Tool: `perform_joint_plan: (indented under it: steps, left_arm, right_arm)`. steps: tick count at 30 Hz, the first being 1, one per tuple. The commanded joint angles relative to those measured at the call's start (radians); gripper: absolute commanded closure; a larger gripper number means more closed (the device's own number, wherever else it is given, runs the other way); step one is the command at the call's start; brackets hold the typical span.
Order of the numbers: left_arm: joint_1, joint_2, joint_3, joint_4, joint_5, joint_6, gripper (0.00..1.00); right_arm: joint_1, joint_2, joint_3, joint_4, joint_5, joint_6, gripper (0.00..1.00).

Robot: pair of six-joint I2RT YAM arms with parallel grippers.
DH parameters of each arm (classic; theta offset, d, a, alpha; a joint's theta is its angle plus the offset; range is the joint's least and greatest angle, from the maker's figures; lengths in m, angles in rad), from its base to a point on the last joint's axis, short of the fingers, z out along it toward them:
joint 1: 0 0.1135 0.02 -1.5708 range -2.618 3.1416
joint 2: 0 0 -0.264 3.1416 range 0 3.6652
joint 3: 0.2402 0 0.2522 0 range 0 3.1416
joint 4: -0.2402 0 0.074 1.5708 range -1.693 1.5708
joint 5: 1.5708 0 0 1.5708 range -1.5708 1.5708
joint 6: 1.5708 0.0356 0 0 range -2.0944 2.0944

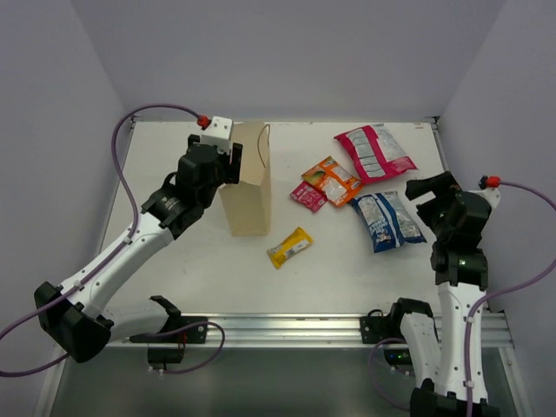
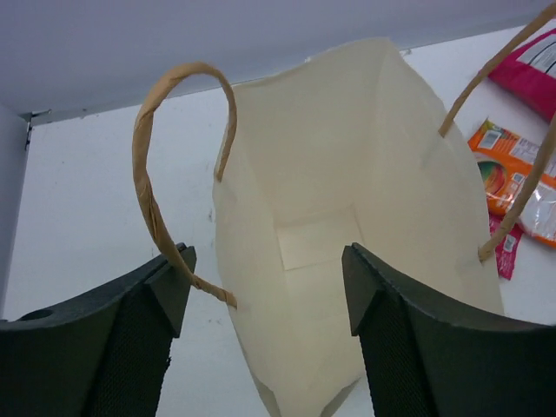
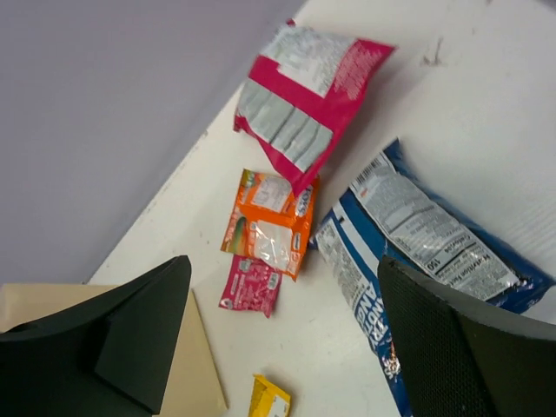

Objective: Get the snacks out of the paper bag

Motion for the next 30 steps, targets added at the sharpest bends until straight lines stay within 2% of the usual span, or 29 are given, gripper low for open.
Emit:
perform_joint_plan:
  steps: [1,3,6,11,15,24,30]
  left_arm:
    - [0.009,-0.011,0.081,-0.058,0.025,-0.030,0.24]
    - [0.007,-0.021,0.112,-0.084,0.040,-0.042,0.13]
    - [0.009,-0.044,0.147,-0.102,0.056,-0.044,0.03]
    - [0.007,-0.089,0.233,-0.173,0.045,-0.036,0.00]
    - [0.007,-0.167,0.276,-0.224,0.031,-0.025,0.00]
    - [0.009,-0.337,0.293,-0.331,-0.079,-0.030,0.00]
    - [0.007,-0.413,0.327,-0.379,-0.137,-0.018,0.00]
  right_arm:
    - [0.000,-0.001,0.153,-0.048,0.043,-0.141,0.07]
    - [0.000,0.002,0.251,-0.082,0.066,-0.199,0.06]
    - [0.000,0.011,0.378,-0.116,0.078,-0.258,0.01]
    - [0.016,0.019,0.562,-0.153,0.066,-0.359,0.01]
    - [0.053,0.002,0.641,-0.163,0.047,-0.420,0.01]
    - [0.231,-0.147,0.638,-0.096,0.119,-0.581,0.01]
    - [0.280,-0.259,0.557,-0.036,0.130,-0.631,0.01]
